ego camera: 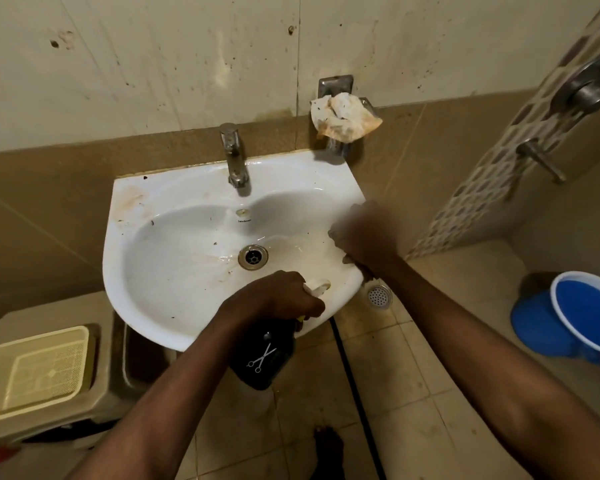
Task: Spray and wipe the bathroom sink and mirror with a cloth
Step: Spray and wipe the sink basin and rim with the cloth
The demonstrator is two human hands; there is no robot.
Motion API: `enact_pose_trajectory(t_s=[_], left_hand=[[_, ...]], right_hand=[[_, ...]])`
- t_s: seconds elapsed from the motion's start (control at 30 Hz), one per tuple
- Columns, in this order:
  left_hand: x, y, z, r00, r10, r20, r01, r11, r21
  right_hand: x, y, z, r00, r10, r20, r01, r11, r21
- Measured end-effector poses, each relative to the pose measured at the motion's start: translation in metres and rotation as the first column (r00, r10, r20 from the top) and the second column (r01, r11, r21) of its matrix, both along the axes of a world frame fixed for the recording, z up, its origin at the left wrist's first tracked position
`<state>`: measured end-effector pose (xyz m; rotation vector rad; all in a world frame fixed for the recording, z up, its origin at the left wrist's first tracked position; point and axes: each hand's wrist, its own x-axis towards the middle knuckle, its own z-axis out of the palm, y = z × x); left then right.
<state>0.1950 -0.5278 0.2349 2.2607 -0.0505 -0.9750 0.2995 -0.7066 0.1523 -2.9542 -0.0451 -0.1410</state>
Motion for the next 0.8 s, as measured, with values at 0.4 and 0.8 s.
enact_pose_trajectory(t_s=[0.4, 0.8], left_hand=[[-0.014, 0.015, -0.009, 0.996, -0.033, -0.079, 0.028, 0.997, -0.069], [-0.036, 0.036, -0.016, 0.997, -0.063, -0.033, 0.058, 0.990, -0.128]], right_hand=[[-0.029, 0.017, 0.000, 0.990, 0.122, -0.076, -0.139, 0.948, -0.285], [-0.042, 0.000, -0.007, 0.996, -0.017, 0.092, 0.009, 0.996, 0.090]])
